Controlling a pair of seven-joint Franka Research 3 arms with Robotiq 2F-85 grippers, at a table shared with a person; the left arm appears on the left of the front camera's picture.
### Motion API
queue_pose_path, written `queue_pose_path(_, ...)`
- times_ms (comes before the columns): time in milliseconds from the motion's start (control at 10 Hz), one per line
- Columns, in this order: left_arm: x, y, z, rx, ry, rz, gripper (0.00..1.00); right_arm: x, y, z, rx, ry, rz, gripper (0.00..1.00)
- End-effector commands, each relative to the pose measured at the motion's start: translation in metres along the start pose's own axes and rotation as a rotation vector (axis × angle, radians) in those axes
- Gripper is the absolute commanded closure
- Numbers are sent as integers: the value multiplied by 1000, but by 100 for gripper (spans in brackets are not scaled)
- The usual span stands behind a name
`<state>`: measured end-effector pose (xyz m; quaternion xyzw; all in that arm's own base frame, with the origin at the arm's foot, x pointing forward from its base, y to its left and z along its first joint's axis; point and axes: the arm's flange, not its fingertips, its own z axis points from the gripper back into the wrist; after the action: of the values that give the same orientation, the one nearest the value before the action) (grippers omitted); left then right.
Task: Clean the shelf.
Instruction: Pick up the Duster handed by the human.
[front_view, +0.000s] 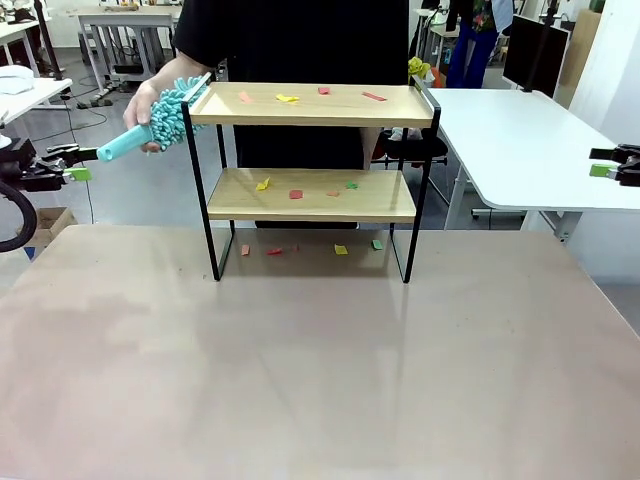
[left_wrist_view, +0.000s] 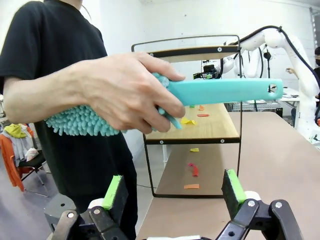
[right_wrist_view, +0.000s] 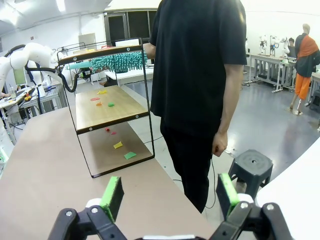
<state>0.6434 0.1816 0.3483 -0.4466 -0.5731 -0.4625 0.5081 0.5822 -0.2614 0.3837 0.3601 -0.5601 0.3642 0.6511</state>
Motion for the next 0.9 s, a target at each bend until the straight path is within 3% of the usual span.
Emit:
queue_pose_path(0, 51, -2, 1, 37, 78, 14, 0, 3, 0, -2, 3, -2, 7, 0)
queue_pose_path(300, 143, -2, -15, 133, 359, 133, 0, 3, 0, -2, 3, -2, 7, 0)
queue_pose_path(500, 207, -16, -27, 206, 542, 126, 0, 3, 0, -2, 3, -2, 7, 0)
queue_pose_path(600, 233, -26, -35, 289, 709, 218, 0, 3, 0, -2, 3, -2, 7, 0)
queue_pose_path(800, 269, -54, -55, 460, 833, 271, 0, 3, 0, -2, 3, -2, 7, 0)
